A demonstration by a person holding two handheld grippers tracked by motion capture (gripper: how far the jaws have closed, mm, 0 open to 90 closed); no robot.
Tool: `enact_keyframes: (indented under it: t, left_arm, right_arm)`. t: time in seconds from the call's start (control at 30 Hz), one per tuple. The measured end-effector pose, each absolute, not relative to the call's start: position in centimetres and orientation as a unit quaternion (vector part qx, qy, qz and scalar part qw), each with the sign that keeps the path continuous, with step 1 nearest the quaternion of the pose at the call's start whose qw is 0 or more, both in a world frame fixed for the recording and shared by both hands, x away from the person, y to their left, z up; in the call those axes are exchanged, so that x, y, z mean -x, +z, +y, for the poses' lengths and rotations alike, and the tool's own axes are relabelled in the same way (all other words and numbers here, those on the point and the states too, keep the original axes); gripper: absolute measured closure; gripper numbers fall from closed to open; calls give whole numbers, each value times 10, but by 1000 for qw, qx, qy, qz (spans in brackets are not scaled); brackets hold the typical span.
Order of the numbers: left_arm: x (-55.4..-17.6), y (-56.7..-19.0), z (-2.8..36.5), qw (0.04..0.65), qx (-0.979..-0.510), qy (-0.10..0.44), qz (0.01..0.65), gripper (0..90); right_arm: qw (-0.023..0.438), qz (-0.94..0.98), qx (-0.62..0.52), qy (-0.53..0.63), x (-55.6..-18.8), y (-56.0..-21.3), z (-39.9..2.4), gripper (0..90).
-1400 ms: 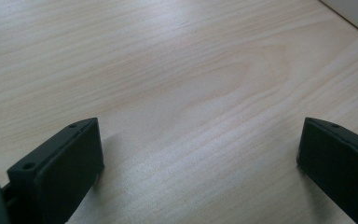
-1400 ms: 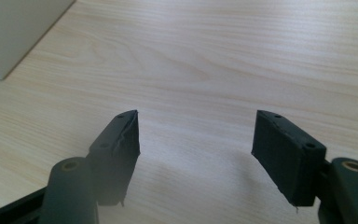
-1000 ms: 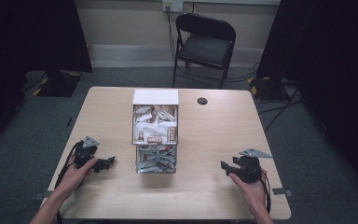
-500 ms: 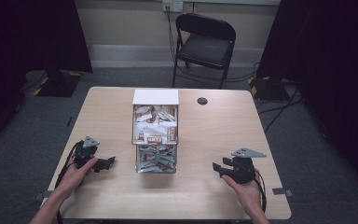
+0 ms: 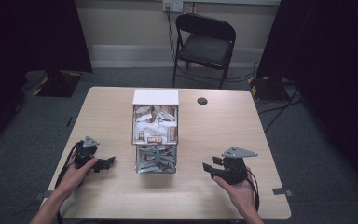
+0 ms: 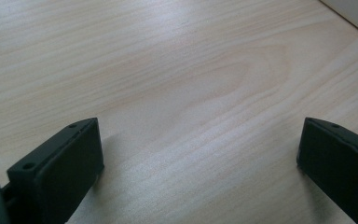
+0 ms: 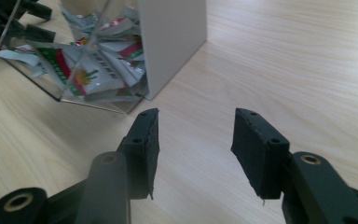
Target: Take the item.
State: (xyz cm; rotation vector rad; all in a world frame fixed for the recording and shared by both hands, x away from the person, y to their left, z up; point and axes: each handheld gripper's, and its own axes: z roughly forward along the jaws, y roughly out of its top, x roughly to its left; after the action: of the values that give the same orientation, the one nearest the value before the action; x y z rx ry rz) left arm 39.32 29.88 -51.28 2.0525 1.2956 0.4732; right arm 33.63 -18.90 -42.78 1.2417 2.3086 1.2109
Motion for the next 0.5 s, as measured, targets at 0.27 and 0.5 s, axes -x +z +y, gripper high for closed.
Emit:
enact_keyframes:
  t: [0.27, 0.5]
  left_arm:
    - [-393, -513, 299, 329, -783, 182, 496, 0]
    - [-393, -513, 299, 329, -783, 182, 496, 0]
  right_arm:
    - [103, 794, -400, 446, -331, -421, -177, 507]
    - [91, 798, -380, 459, -328, -419, -156, 526]
